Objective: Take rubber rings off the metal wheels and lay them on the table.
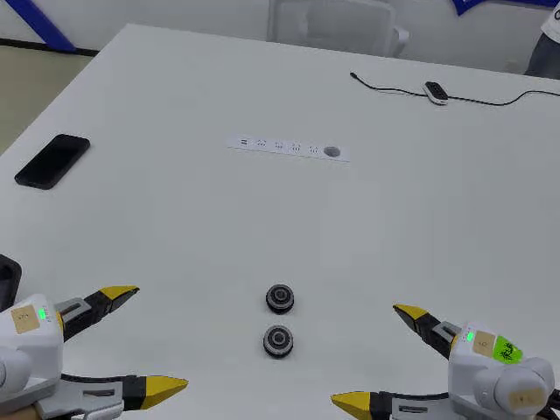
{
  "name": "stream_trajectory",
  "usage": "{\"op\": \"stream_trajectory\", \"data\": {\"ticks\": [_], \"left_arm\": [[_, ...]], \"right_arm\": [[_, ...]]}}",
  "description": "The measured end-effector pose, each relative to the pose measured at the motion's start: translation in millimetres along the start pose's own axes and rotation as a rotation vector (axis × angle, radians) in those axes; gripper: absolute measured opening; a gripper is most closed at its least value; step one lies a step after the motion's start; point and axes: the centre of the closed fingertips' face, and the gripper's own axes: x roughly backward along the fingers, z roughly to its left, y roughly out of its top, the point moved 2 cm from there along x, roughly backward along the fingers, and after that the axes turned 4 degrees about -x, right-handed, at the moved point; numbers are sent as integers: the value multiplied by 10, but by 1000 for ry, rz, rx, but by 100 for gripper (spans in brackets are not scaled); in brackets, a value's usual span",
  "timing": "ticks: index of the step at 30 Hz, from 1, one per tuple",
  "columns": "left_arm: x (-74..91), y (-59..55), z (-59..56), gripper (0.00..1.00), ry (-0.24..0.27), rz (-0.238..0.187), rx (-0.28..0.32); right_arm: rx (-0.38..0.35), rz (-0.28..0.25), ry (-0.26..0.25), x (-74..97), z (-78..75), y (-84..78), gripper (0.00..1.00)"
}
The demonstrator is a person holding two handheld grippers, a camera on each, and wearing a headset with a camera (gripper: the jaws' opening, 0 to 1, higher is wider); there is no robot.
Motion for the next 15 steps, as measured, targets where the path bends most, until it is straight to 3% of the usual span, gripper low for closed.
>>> {"op": "stream_trajectory", "data": {"ticks": [15], "left_arm": [[-121,7,-64,76,-50,25,-20]], "right_arm": [[-3,23,24,-81,43,-31,89]]}}
